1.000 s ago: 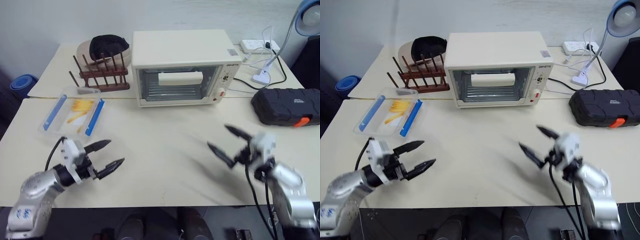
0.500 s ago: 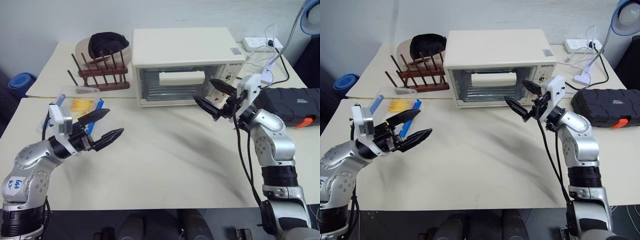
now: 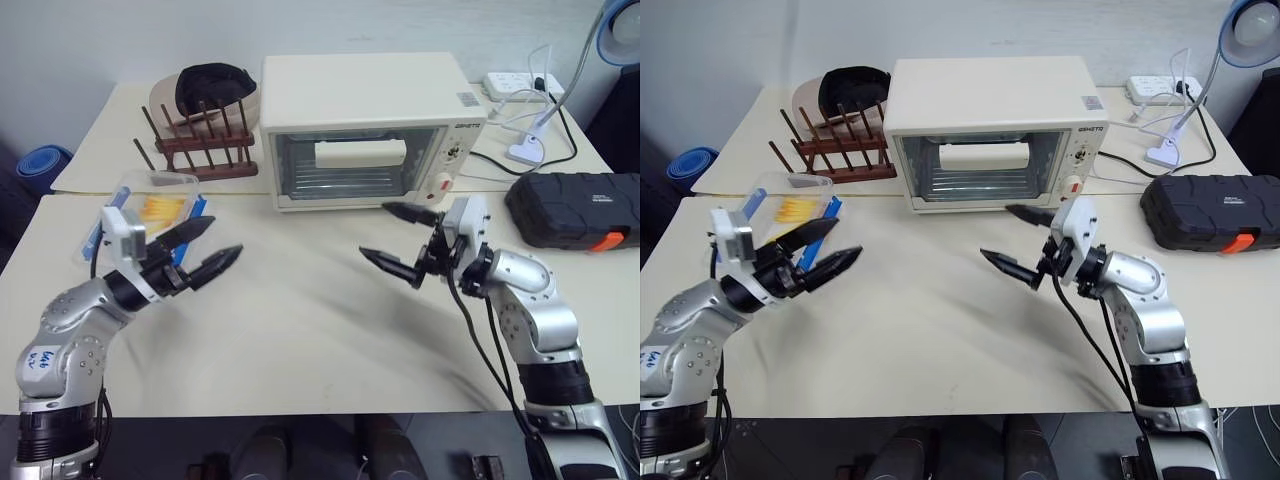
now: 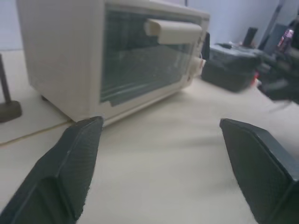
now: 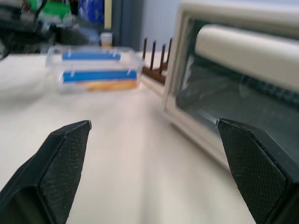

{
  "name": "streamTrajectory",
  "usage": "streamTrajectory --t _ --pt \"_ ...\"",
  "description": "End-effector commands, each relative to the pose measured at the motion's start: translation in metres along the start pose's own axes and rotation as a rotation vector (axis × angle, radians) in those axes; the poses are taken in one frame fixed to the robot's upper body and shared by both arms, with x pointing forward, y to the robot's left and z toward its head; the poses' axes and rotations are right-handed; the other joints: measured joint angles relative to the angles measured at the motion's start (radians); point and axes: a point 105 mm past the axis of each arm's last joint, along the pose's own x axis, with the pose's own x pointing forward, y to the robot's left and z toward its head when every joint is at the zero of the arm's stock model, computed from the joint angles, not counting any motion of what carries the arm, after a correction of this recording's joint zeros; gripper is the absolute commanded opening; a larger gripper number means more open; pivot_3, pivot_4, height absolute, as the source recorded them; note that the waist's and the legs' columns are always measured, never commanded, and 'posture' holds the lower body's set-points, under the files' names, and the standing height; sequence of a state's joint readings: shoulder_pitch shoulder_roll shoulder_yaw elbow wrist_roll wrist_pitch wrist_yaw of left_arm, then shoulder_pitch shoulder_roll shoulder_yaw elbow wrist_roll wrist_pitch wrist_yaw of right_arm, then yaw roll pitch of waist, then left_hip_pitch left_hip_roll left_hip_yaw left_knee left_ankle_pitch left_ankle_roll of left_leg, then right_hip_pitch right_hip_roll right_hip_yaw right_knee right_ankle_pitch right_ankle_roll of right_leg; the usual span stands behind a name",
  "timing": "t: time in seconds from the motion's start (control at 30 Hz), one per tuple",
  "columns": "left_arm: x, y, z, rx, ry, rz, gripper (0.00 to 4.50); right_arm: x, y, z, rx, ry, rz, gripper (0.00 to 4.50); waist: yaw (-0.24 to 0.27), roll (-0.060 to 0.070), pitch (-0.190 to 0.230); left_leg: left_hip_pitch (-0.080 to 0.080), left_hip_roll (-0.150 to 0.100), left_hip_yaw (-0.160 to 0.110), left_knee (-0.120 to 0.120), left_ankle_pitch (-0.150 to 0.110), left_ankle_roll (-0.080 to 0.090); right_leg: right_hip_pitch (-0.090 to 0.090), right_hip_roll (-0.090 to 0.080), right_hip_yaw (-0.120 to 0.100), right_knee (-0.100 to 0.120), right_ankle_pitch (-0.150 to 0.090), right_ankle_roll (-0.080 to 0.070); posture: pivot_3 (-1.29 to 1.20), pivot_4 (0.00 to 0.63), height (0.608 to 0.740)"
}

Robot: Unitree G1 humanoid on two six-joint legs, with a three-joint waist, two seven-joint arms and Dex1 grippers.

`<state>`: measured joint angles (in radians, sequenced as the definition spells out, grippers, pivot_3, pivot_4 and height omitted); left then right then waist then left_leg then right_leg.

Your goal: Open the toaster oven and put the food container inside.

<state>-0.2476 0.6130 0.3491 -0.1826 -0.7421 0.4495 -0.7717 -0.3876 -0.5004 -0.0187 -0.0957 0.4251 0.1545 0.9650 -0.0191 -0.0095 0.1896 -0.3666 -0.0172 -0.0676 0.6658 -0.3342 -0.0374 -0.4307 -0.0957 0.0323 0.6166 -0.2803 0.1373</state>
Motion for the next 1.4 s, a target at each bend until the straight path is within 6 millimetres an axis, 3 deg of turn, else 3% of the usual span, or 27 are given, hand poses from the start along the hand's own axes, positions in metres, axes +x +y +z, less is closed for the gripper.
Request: streamTrajectory --t 0.03,0.2,0.3,0.4,0.67,0.87,0.97,1.03,1.13,1.4 --pt "0.008 -0.005 0.013 0.030 -0.024 -0.044 3.10 -0.001 -0.009 0.021 -0.043 -0.076 -0.072 4.50 -0.002 0.000 0.000 0.000 0.000 0.000 0.000 0.000 0.000 0.000 0.000 0.000 0.000 0.000 0.000 0.00 0.150 0.740" --pt "0.008 -0.014 0.007 0.027 0.010 -0.126 3.10 -0.005 -0.045 0.023 -0.022 -0.080 -0.222 4.50 -0.014 0.000 0.000 0.001 0.001 -0.001 -0.002 0.001 -0.002 -0.002 0.001 0.001 0.003 0.000 0.000 0.00 0.150 0.740" --pt "0.009 -0.018 0.007 0.005 0.008 -0.152 3.64 -0.001 -0.068 0.025 -0.038 -0.071 -0.266 4.50 -0.011 0.000 0.000 0.000 0.002 0.000 -0.002 0.001 -0.002 -0.003 0.001 0.001 0.003 0.000 0.000 0.00 0.150 0.740" --pt "0.013 -0.022 0.005 0.040 0.016 -0.162 4.48 0.012 -0.078 0.030 -0.054 -0.090 -0.253 4.50 -0.010 0.000 0.000 0.000 0.001 0.001 -0.001 0.001 -0.002 -0.002 0.001 0.001 0.003 0.000 0.000 0.00 0.150 0.740" --pt "0.011 -0.020 0.001 0.037 0.022 -0.139 4.48 0.038 -0.058 0.041 -0.057 -0.162 -0.107 4.50 -0.011 0.000 0.000 -0.003 0.001 0.001 -0.002 0.001 -0.002 -0.006 0.001 0.001 0.004 0.000 0.000 0.00 0.150 0.740" --pt "0.011 -0.011 0.000 0.016 0.021 -0.097 4.48 0.024 -0.026 0.041 -0.093 -0.176 -0.023 4.50 -0.010 0.000 0.000 -0.004 0.002 0.000 -0.003 0.001 -0.002 -0.007 0.001 0.001 0.005 0.000 0.000 0.00 0.150 0.740" --pt "0.018 -0.003 0.005 0.001 -0.009 -0.072 3.90 0.013 -0.015 0.027 -0.110 -0.116 -0.011 4.50 -0.009 0.000 0.000 -0.004 0.001 0.001 -0.002 0.001 -0.002 -0.008 0.001 0.002 0.005 0.000 0.000 0.00 0.150 0.740" --pt "0.031 0.007 0.013 -0.004 -0.048 -0.041 3.27 0.003 -0.006 0.009 -0.125 -0.039 0.007 4.50 -0.007 0.000 0.000 -0.004 0.001 0.002 -0.001 0.001 -0.002 -0.008 0.001 0.002 0.005 0.000 0.000 0.00 0.150 0.740" --pt "0.055 0.014 0.022 -0.034 -0.101 -0.031 2.40 -0.002 -0.003 -0.001 -0.128 0.004 -0.001 4.50 -0.005 -0.001 0.000 -0.004 0.000 0.007 -0.001 0.002 -0.003 -0.007 0.001 0.000 0.005 0.000 0.000 0.00 0.150 0.740" --pt "0.114 -0.006 -0.018 0.074 0.091 -0.211 0.03 -0.015 -0.007 -0.007 -0.157 0.038 -0.072 4.50 -0.009 -0.001 -0.001 -0.003 0.000 0.009 0.000 0.003 -0.002 -0.007 0.001 0.002 0.009 0.000 0.000 0.00 0.150 0.740"
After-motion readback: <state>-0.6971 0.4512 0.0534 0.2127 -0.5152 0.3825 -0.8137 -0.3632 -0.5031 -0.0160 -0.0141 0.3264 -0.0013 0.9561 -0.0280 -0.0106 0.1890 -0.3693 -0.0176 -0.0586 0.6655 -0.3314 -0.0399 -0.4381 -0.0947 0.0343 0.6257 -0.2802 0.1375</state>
